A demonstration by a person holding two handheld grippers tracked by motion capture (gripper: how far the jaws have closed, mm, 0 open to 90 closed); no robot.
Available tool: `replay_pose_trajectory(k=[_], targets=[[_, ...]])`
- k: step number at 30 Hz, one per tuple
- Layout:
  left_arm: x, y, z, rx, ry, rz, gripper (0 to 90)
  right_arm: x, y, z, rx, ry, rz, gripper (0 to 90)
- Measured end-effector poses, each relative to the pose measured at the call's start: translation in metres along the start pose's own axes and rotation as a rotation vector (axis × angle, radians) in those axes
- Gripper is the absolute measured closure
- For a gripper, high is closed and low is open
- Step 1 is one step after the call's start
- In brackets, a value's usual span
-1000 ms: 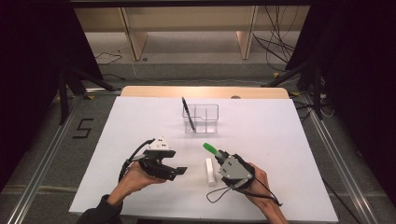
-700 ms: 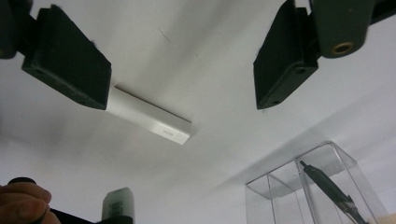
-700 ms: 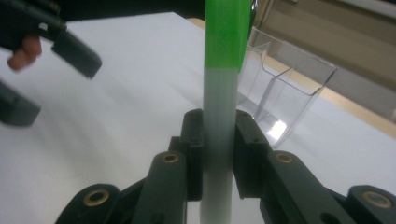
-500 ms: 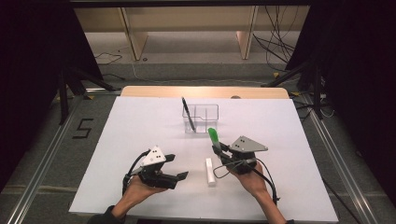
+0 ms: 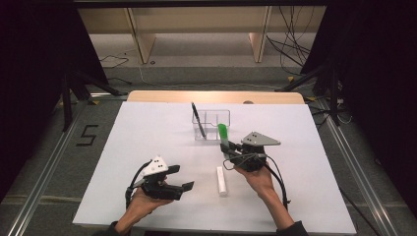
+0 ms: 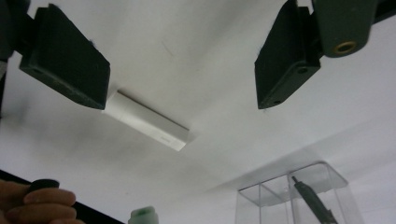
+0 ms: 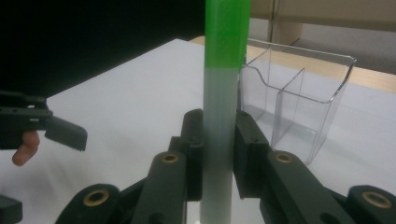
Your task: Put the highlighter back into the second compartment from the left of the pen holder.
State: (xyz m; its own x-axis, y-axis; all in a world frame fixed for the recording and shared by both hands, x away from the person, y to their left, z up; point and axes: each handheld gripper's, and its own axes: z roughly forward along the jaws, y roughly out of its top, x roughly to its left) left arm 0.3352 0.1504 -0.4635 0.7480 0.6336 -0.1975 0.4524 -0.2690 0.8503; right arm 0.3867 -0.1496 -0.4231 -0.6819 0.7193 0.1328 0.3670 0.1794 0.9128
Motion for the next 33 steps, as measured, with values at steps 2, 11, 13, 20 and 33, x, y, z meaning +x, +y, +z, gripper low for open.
replay_pose_trajectory(k=[2,11,13,20,33], targets=[[0.001,-0.002,-0.001,0.009,0.008,0.002,16.5,-0.003,0.003,0.003,-0.003,-0.001,0.018,76.8],[0.001,-0.004,-0.004,-0.021,0.015,0.004,16.4,-0.016,0.022,0.019,-0.024,-0.012,0.076,76.8],[-0.001,-0.005,-0.006,-0.025,0.011,0.001,16.3,-0.018,0.027,0.023,-0.026,-0.023,0.075,76.8],[-0.002,-0.006,-0.007,-0.024,0.02,0.019,16.3,-0.024,0.043,0.039,-0.033,-0.045,0.092,76.8],[-0.002,-0.006,-0.004,-0.02,0.021,0.023,16.3,-0.037,0.066,0.067,-0.035,-0.095,0.1,76.8]])
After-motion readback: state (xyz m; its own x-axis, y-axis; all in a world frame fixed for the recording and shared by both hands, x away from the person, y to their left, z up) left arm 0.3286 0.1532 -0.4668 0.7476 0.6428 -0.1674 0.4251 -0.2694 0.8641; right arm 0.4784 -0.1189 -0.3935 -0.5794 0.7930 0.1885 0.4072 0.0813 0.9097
